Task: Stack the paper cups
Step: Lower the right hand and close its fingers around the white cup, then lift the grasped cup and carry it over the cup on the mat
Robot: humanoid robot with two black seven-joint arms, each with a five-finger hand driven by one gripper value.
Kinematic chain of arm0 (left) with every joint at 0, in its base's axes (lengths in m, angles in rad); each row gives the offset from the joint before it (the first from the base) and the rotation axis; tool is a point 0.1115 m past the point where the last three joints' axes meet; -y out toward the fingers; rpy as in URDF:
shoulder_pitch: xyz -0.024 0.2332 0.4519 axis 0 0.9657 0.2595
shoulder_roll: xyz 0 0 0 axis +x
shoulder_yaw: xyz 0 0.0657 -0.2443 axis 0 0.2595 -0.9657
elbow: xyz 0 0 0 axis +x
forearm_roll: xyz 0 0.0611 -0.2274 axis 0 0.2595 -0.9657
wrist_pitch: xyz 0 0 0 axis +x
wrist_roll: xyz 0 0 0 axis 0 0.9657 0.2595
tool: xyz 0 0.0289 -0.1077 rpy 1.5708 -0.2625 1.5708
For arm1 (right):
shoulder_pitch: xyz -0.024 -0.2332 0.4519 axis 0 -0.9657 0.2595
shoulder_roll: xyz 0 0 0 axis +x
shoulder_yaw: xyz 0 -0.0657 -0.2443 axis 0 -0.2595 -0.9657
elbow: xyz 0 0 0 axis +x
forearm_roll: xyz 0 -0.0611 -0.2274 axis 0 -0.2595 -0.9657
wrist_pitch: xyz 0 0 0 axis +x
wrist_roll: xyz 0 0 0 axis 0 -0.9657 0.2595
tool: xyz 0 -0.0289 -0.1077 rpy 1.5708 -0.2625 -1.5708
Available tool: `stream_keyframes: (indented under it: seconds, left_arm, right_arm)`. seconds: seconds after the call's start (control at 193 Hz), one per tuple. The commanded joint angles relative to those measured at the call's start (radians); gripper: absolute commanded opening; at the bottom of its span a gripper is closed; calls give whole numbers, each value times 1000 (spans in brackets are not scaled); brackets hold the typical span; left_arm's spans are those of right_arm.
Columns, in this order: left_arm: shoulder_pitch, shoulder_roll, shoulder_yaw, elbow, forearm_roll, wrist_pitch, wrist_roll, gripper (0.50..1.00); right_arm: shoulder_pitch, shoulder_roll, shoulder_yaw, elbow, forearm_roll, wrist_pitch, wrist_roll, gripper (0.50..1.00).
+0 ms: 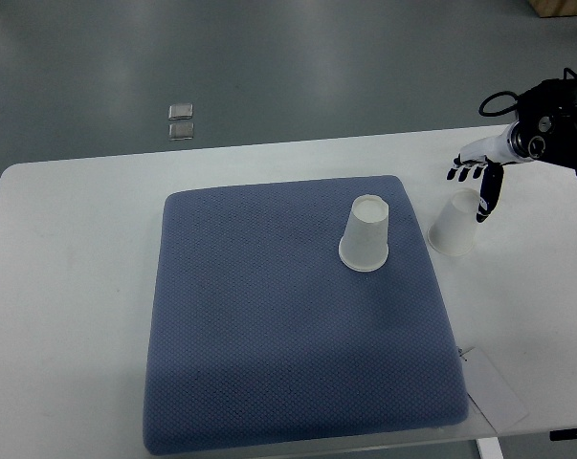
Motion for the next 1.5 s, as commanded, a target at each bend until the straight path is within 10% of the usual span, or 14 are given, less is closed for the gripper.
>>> stream_keyframes:
  seconds: [0.0, 0.974, 1.497]
  left_arm:
    - [0, 0, 0, 0, 0, 0, 0, 1000]
    - [0, 0, 0, 0, 0, 0, 0, 1000]
    - [0, 0, 0, 0, 0, 0, 0, 1000]
  right_arm:
    - [-15, 1, 0, -4, -3, -14, 0, 897]
    - [-55, 34, -2, -31, -1, -63, 2, 662]
    - [129, -73, 5, 39, 9, 75, 2, 660]
